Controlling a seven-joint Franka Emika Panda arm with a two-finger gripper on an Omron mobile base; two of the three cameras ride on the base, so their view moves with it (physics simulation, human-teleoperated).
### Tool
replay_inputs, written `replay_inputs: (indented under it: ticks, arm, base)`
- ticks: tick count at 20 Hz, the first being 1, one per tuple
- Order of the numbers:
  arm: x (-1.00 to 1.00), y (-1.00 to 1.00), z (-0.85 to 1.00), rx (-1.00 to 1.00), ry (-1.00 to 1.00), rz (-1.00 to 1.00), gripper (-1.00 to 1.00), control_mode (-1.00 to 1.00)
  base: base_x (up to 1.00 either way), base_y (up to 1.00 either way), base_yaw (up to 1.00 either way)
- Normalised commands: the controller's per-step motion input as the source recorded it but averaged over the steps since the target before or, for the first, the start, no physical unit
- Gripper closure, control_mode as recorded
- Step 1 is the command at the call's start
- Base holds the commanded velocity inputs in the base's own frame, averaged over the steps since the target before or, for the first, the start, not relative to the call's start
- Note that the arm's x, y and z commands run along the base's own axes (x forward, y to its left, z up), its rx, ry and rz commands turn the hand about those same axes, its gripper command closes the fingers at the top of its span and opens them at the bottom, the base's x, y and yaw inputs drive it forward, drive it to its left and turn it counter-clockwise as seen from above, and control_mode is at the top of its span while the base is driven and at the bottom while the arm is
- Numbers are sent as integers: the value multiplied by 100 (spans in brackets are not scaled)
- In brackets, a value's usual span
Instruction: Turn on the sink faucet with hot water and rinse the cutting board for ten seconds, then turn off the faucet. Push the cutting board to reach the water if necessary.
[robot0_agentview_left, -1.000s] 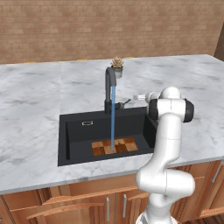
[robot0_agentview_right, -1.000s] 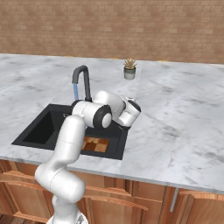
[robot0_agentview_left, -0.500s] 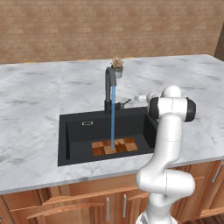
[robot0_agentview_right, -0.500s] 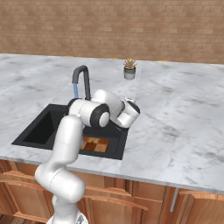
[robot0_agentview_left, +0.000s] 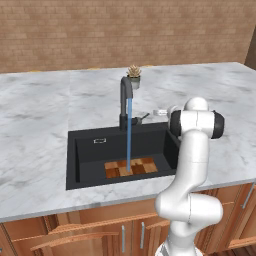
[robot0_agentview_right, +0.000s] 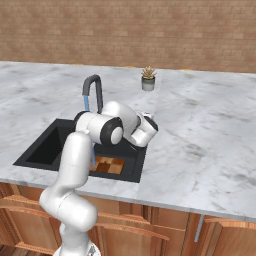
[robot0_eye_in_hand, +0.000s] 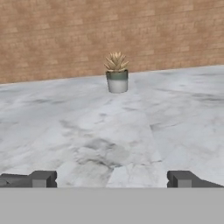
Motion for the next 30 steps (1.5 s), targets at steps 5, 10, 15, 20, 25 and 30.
replay_inputs:
  ticks: [5, 10, 15, 20, 25, 30]
  arm:
    - [0, 0, -14, 0, -1, 0, -100, -100]
    - [0, 0, -14, 0, 0, 0, -100, -100]
    - [0, 0, -2, 0, 0, 0, -100, -100]
    - [0, 10, 0, 0, -1, 0, -100, -100]
    - [3, 14, 0, 0, -1, 0, -100, -100]
    - [0, 1, -2, 0, 0, 0, -100, -100]
  base:
    - [0, 0, 0]
    - [0, 0, 0]
    - [0, 0, 0]
    - [0, 0, 0]
    - [0, 0, 0]
    - [0, 0, 0]
